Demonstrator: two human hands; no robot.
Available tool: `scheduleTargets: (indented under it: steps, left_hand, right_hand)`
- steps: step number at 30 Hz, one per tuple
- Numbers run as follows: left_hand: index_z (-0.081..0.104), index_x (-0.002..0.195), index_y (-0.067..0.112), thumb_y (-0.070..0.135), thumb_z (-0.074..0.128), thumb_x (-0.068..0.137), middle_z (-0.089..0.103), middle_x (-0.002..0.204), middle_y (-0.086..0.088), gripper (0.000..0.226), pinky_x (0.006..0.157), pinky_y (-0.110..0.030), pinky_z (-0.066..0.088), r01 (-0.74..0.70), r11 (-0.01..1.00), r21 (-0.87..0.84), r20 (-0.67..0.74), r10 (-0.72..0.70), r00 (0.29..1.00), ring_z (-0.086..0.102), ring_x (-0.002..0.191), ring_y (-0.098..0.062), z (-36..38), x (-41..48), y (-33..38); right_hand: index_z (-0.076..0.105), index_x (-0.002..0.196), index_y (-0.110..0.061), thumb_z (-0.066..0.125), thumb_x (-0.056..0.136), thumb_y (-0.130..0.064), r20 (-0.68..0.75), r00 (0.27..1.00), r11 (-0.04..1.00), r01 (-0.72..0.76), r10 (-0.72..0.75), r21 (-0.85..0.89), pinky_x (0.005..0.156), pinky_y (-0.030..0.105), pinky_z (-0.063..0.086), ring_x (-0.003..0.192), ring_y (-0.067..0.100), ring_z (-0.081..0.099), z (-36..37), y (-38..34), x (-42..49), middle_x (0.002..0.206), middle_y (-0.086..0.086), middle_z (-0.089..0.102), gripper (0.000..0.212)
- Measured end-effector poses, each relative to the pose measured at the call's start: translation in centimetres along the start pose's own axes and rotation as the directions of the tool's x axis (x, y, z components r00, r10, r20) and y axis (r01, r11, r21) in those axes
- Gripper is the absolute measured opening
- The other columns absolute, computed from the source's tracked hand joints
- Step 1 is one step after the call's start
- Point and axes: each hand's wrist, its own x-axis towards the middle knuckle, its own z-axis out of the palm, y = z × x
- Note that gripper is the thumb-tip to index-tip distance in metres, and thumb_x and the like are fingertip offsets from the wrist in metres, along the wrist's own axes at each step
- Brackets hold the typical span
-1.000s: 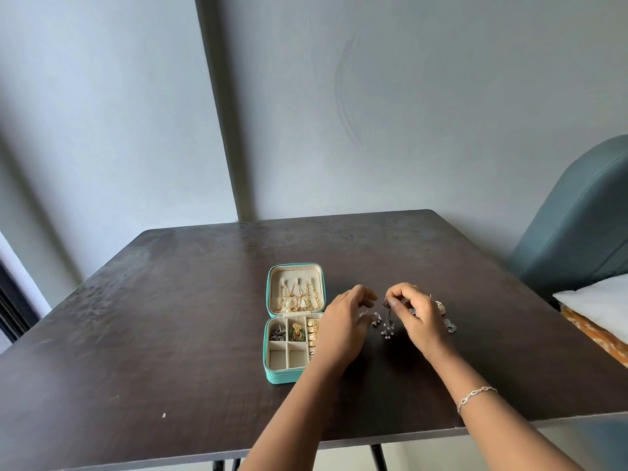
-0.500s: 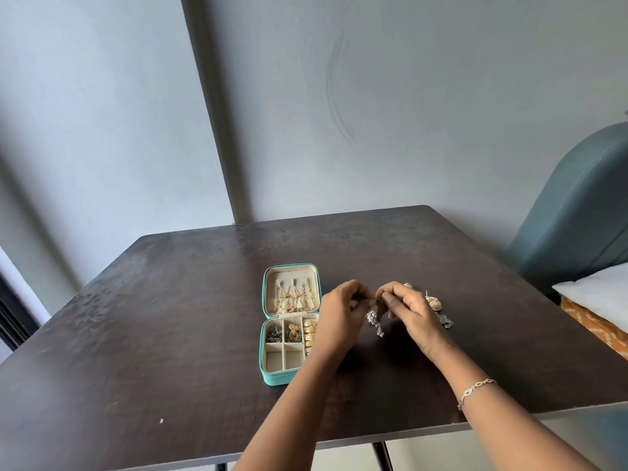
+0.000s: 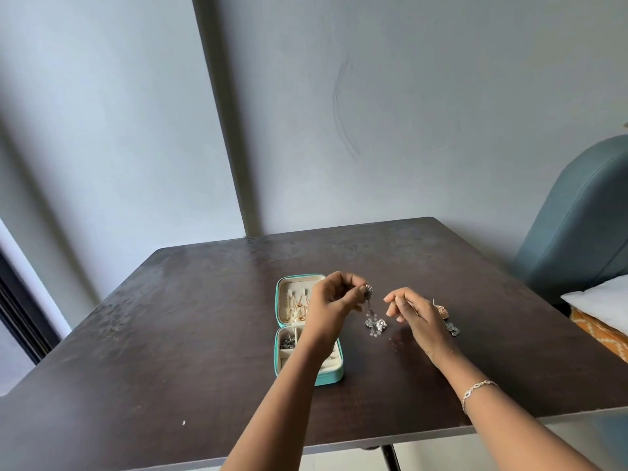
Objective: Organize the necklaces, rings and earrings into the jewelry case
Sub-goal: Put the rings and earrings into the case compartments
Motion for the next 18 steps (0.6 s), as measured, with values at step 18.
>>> scheduleTargets:
  steps: [18]
  left_hand:
    - [0.068,0.081,0.007,0.000,0.057,0.087,0.068,0.075,-0.003,0.015,0.068,-0.017,0.047,0.013,1.000,0.004,-0.168,-0.012,0.986,0.062,0.069,-0.007,-4.5,-2.4,0.3]
  right_hand:
    - [0.061,0.087,-0.018,0.061,0.083,-0.020,0.123,0.992,0.807,0.063,0.011,-0.587,0.072,0.023,0.035,0.085,0.014,0.051,1.5,-0.9,-0.4,0.082,-0.006,0.056,0.004]
